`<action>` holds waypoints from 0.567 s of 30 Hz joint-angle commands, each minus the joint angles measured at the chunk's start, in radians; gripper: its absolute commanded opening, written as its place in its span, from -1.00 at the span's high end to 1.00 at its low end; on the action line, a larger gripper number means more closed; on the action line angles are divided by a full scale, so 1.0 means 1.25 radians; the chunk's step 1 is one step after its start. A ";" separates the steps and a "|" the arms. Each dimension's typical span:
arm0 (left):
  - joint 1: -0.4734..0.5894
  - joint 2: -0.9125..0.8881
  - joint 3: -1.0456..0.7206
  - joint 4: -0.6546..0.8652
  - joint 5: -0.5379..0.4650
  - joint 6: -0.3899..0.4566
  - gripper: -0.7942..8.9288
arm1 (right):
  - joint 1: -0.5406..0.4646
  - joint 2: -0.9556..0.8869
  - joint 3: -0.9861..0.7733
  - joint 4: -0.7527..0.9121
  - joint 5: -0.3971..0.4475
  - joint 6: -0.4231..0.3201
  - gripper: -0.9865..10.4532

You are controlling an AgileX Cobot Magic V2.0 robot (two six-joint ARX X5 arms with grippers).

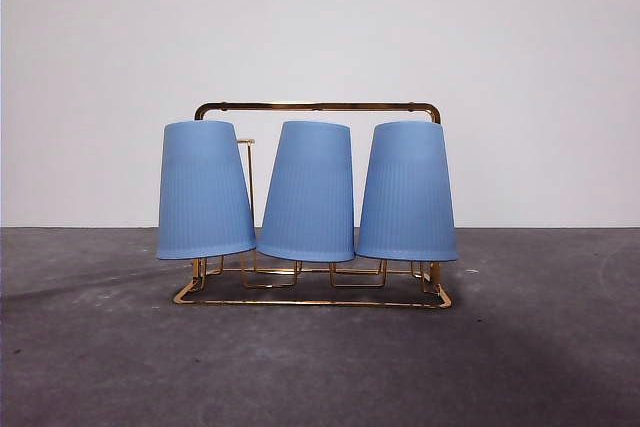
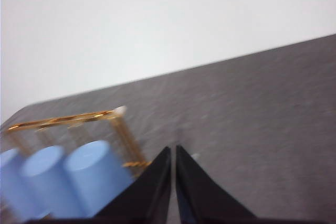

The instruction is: The left arm pick up the left cup on cup holder and place it on desk, then the right arm insert the right cup into the first cup, and then the left arm insert the mid cup into the first cup

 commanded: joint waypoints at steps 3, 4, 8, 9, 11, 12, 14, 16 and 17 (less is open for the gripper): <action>-0.024 0.136 0.156 -0.047 0.065 0.048 0.81 | 0.001 0.117 0.161 -0.105 -0.074 -0.088 0.81; -0.032 0.171 0.192 -0.062 0.079 0.054 0.81 | 0.001 0.142 0.191 -0.121 -0.092 -0.105 0.81; -0.066 0.269 0.301 -0.119 0.139 0.081 0.81 | 0.015 0.213 0.271 -0.151 -0.150 -0.142 0.81; -0.075 0.290 0.325 -0.136 0.153 0.092 0.81 | 0.023 0.230 0.287 -0.157 -0.159 -0.148 0.81; -0.096 0.333 0.378 -0.179 0.177 0.121 0.81 | 0.048 0.266 0.320 -0.169 -0.174 -0.159 0.81; -0.106 0.350 0.399 -0.196 0.186 0.137 0.81 | 0.060 0.281 0.333 -0.179 -0.182 -0.166 0.81; -0.128 0.380 0.436 -0.228 0.199 0.168 0.81 | 0.088 0.315 0.359 -0.197 -0.206 -0.180 0.81; -0.154 0.403 0.464 -0.257 0.218 0.193 0.82 | 0.114 0.348 0.381 -0.219 -0.237 -0.202 0.81; -0.164 0.410 0.473 -0.269 0.229 0.206 0.82 | 0.123 0.360 0.389 -0.229 -0.249 -0.212 0.81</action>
